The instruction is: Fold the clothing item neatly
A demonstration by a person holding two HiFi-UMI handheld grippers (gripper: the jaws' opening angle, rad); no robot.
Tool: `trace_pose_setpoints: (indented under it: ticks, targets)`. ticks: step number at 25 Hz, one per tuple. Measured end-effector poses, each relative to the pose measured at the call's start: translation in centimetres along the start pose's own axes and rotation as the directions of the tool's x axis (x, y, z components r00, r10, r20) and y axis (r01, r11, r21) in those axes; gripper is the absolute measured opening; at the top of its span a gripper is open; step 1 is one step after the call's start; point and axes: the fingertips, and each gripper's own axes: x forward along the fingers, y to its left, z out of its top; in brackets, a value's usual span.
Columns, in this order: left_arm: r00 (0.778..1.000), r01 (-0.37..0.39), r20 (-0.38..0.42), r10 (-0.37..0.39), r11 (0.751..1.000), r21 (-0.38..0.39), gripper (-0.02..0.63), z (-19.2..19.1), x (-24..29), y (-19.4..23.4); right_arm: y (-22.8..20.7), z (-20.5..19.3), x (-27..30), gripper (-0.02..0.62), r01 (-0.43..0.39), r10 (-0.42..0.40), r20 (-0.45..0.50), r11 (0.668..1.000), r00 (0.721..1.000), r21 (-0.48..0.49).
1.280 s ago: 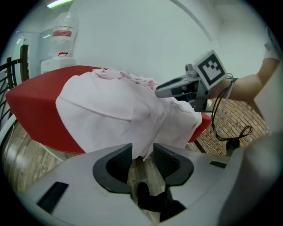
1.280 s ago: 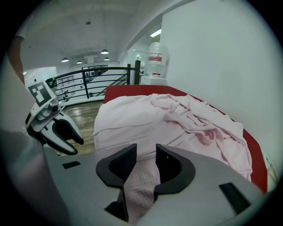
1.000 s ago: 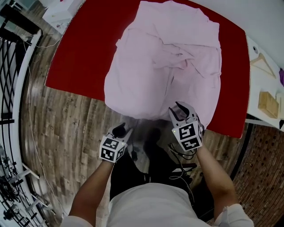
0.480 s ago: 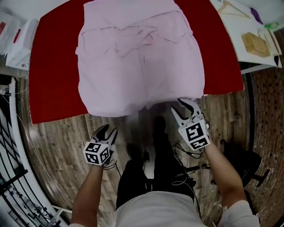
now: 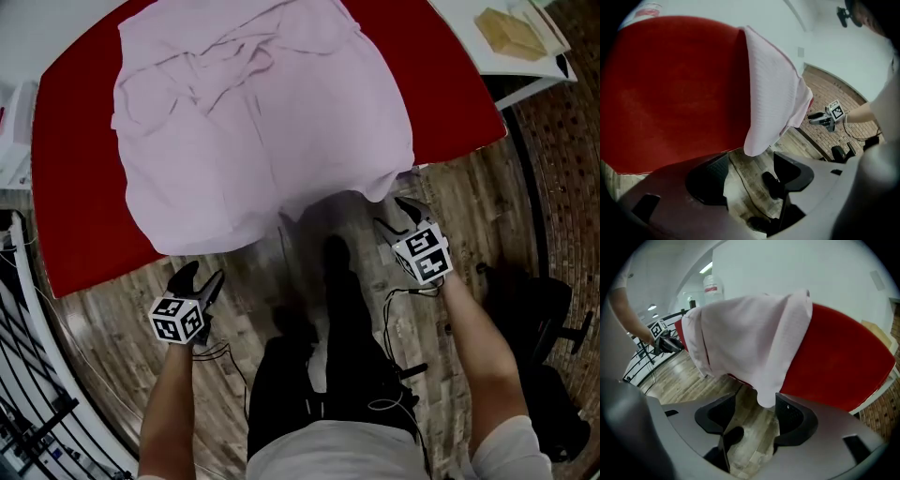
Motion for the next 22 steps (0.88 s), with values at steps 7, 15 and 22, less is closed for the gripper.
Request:
trace_pose_setpoints:
  ticks: [7, 15, 22]
  targets:
    - [0.998, 0.048, -0.037, -0.045, 0.996, 0.074, 0.325, -1.6, 3.0, 2.7, -3.0, -4.0, 4.6, 0.265, -0.025, 0.025, -0.065, 1.000, 0.998, 0.000]
    - [0.989, 0.143, -0.060, -0.134, 0.967, 0.211, 0.360, -1.1, 4.4, 3.0, -3.3, -2.6, 7.7, 0.293, -0.113, 0.107, -0.064, 0.989, 0.992, -0.092]
    - [0.980, 0.198, -0.093, -0.175, 0.899, 0.390, 0.360, 1.4, 8.1, 0.7, -2.7, -1.0, 10.0, 0.291, -0.163, 0.154, -0.070, 0.977, 0.986, -0.138]
